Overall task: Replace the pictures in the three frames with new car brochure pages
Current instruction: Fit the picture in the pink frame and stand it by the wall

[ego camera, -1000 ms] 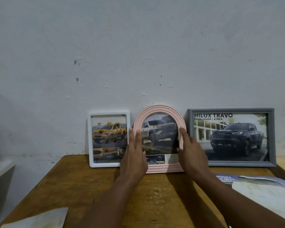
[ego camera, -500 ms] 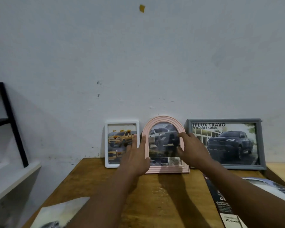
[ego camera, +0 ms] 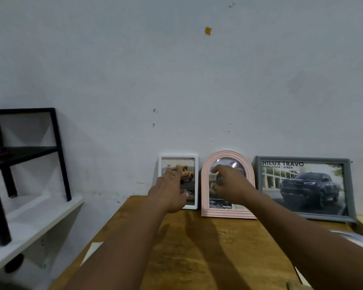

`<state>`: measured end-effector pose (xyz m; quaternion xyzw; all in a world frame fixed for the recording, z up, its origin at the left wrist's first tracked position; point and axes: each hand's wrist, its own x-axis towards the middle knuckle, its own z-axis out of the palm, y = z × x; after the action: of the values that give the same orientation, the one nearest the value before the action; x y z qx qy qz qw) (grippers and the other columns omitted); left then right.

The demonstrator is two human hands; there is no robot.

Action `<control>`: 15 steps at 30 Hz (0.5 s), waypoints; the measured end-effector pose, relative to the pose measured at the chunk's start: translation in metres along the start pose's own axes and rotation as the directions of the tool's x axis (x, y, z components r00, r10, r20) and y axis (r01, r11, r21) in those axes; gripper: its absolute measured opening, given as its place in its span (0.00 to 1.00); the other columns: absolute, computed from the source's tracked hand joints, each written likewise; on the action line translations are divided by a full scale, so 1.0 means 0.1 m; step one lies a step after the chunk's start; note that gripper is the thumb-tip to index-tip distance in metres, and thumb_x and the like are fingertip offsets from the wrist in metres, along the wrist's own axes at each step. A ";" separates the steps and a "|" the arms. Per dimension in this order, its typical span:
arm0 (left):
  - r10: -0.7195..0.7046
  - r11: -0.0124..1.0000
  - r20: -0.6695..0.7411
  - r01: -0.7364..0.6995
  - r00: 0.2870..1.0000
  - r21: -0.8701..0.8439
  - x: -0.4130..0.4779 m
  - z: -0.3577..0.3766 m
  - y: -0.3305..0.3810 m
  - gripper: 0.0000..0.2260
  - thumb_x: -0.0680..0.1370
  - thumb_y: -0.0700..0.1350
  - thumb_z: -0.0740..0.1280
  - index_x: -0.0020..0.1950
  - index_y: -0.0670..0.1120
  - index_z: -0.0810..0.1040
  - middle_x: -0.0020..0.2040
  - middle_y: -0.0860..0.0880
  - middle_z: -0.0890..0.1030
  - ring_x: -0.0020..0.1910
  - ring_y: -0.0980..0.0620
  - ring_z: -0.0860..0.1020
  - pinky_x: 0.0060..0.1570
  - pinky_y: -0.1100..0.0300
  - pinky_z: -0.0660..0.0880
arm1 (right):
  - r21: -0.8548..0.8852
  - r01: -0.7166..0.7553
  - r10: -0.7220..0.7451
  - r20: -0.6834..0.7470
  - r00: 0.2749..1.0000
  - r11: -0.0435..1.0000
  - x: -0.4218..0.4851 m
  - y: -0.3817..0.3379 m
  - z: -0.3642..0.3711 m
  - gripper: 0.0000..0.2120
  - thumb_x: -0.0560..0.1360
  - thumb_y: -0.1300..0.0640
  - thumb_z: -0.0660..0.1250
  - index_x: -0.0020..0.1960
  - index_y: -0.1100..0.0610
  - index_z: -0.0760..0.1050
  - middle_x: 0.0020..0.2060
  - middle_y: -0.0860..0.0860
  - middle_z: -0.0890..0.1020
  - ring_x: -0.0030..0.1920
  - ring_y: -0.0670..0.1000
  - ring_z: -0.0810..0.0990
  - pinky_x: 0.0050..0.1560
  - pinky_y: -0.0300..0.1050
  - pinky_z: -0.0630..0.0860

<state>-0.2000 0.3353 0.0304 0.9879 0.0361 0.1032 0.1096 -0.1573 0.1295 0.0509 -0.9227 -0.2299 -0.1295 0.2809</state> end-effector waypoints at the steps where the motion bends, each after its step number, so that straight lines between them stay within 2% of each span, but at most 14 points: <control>1: -0.009 1.000 0.006 0.009 1.000 -0.004 0.01 0.02 -0.07 0.39 0.81 0.56 0.65 0.83 0.59 0.41 0.84 0.48 0.44 0.80 0.38 0.55 0.72 0.39 0.66 | 0.006 0.009 -0.009 0.006 1.000 1.000 0.03 -0.02 0.06 0.24 0.76 0.57 0.70 0.71 0.51 0.69 0.64 0.54 0.78 0.53 0.51 0.81 0.54 0.48 0.81; 3: -0.038 0.999 0.024 0.039 0.999 -0.018 0.04 0.08 -0.19 0.39 0.82 0.56 0.64 0.83 0.57 0.40 0.84 0.47 0.44 0.80 0.37 0.55 0.72 0.40 0.64 | 0.012 0.014 -0.014 0.022 1.000 1.000 0.11 -0.06 0.17 0.25 0.77 0.55 0.69 0.72 0.51 0.66 0.67 0.54 0.76 0.57 0.53 0.80 0.57 0.50 0.80; 5: -0.080 0.995 0.021 0.081 0.997 -0.061 0.11 0.20 -0.33 0.39 0.82 0.56 0.64 0.84 0.56 0.41 0.84 0.47 0.44 0.80 0.37 0.54 0.74 0.40 0.62 | 0.018 0.024 -0.024 0.032 0.999 1.000 0.22 -0.07 0.30 0.26 0.78 0.54 0.68 0.73 0.50 0.64 0.66 0.55 0.76 0.56 0.54 0.80 0.57 0.53 0.80; 8: -0.127 0.978 0.005 0.126 0.992 -0.165 0.31 0.45 -0.57 0.40 0.82 0.56 0.64 0.83 0.57 0.39 0.84 0.45 0.43 0.80 0.36 0.54 0.75 0.41 0.62 | 0.048 0.020 -0.021 0.032 0.999 0.999 0.43 -0.06 0.51 0.27 0.78 0.55 0.67 0.73 0.50 0.61 0.64 0.55 0.78 0.57 0.54 0.79 0.55 0.50 0.79; 10: -0.161 0.963 -0.009 0.155 0.987 -0.220 0.46 0.63 -0.71 0.42 0.81 0.57 0.64 0.82 0.58 0.35 0.84 0.45 0.41 0.80 0.36 0.56 0.75 0.41 0.64 | 0.093 0.027 -0.029 0.024 0.999 0.995 0.58 -0.04 0.66 0.27 0.78 0.57 0.67 0.74 0.50 0.60 0.61 0.54 0.79 0.54 0.53 0.80 0.49 0.46 0.79; 13: -0.211 0.935 -0.060 0.184 0.976 -0.303 0.65 0.82 -0.87 0.44 0.81 0.59 0.64 0.79 0.61 0.29 0.83 0.45 0.37 0.78 0.37 0.61 0.71 0.41 0.70 | 0.159 0.044 -0.039 -0.036 0.999 0.986 0.82 0.01 0.87 0.29 0.77 0.60 0.67 0.74 0.49 0.59 0.50 0.51 0.77 0.41 0.45 0.77 0.34 0.36 0.73; 15: -0.227 0.917 -0.083 0.184 0.970 -0.355 0.76 0.91 -0.94 0.45 0.82 0.57 0.65 0.79 0.61 0.28 0.84 0.45 0.38 0.78 0.38 0.62 0.70 0.44 0.71 | 0.175 0.027 -0.015 -0.074 0.997 0.984 0.95 0.06 0.99 0.31 0.76 0.60 0.68 0.74 0.48 0.57 0.51 0.53 0.77 0.38 0.45 0.76 0.31 0.36 0.70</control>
<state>-0.1115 0.4149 -0.0629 0.9360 0.1279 0.1560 0.2885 -0.0618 0.2156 0.0033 -0.8865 -0.2399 -0.1447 0.3682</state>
